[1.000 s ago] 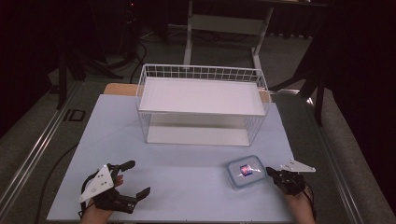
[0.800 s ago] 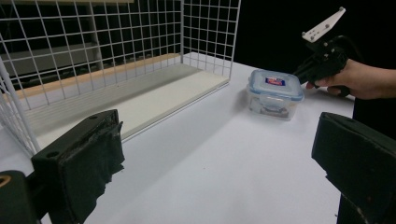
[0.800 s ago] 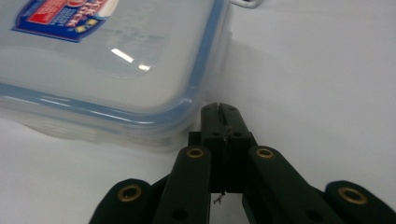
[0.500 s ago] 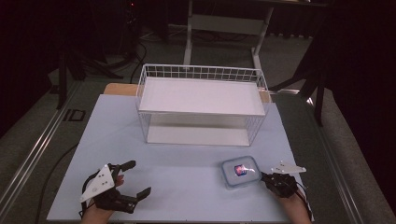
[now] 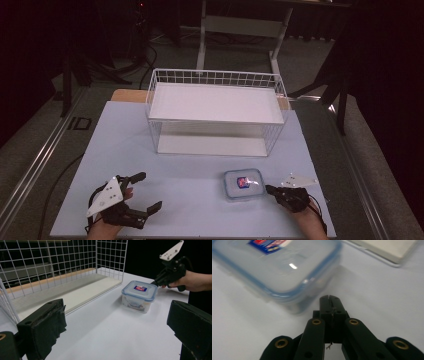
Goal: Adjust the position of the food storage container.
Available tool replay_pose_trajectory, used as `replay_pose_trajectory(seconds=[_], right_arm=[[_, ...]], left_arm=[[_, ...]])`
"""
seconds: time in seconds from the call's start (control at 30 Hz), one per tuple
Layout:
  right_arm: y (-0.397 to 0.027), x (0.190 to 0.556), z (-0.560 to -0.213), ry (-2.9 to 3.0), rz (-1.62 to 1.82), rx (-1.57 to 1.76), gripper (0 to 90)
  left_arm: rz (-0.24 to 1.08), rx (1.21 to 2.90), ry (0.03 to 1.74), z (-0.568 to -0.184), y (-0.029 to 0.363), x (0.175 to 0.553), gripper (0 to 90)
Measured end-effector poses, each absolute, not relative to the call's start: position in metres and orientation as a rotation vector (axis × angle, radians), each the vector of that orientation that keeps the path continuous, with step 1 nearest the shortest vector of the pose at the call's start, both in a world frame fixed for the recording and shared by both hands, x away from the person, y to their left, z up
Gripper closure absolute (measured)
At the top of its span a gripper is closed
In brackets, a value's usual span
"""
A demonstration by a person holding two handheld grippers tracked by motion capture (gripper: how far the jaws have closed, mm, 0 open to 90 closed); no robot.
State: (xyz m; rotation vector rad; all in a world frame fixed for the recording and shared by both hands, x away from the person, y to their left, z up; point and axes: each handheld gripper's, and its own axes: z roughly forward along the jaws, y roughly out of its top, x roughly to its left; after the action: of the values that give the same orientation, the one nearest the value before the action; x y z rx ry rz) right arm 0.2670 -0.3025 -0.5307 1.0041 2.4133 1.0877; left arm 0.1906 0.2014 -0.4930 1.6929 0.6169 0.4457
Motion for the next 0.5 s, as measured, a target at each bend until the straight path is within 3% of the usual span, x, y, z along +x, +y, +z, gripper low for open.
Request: replay_pose_trajectory(seconds=[0.5], right_arm=[[-0.281,0.272,-0.523,2.453,1.141,1.02,90.0]], left_arm=[[0.443,1.699,0.611,-0.493,0.2,0.19,2.8]])
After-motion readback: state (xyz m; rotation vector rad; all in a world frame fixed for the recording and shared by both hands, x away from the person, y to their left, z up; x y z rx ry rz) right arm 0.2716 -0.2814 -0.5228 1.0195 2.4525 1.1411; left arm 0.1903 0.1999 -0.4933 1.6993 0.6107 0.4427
